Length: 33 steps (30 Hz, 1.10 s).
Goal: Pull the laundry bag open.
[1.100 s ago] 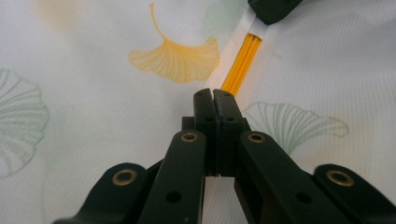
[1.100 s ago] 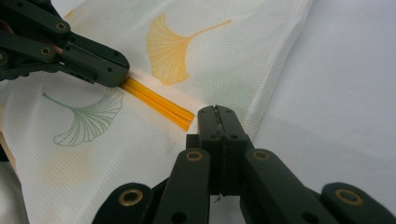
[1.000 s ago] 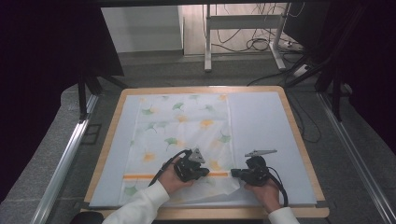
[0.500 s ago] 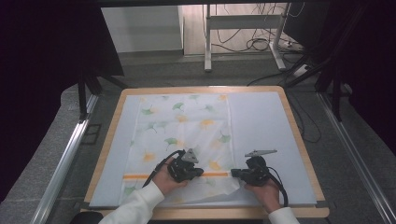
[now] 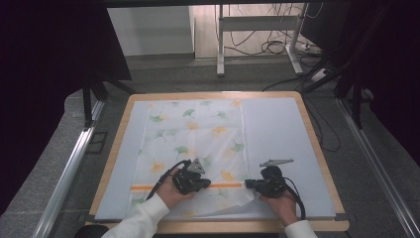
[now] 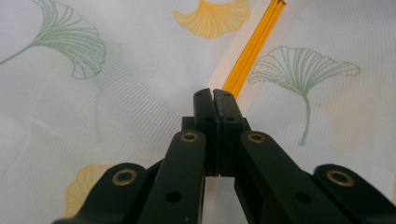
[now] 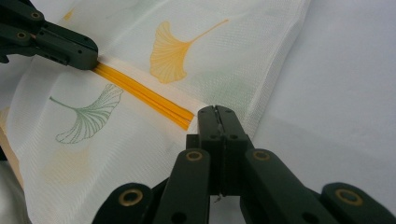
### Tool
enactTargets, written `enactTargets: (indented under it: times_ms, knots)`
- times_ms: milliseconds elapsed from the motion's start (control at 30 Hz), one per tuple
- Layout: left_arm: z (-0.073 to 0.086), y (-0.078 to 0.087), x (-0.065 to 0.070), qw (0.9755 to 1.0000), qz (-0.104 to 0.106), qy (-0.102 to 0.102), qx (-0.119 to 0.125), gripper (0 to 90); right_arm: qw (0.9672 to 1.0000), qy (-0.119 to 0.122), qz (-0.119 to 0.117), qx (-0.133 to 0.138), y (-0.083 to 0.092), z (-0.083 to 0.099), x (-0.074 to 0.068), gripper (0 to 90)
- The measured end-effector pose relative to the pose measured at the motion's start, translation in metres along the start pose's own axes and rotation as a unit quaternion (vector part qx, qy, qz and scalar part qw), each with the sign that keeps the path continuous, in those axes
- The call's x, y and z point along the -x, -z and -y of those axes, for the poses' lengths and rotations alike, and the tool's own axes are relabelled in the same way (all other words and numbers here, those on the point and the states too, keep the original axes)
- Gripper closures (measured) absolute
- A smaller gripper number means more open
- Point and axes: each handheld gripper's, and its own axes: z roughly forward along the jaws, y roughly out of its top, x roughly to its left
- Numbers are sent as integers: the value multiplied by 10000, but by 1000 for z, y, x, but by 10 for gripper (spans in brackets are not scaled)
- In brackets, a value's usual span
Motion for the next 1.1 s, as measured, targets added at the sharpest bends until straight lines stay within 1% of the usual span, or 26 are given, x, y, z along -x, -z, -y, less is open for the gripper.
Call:
enactTargets:
  times_ms: [200,533,1100]
  knots:
    - [2,2,-1,10000,-41,-15,-11,900,10000,-3,3,-2,0,0,0,893]
    - [8,9,-5,9999,-95,42,-57,900,10000,-6,1,1,0,0,0,893]
    - [18,18,-13,9998,-109,117,-87,900,10000,10,-6,6,0,0,0,893]
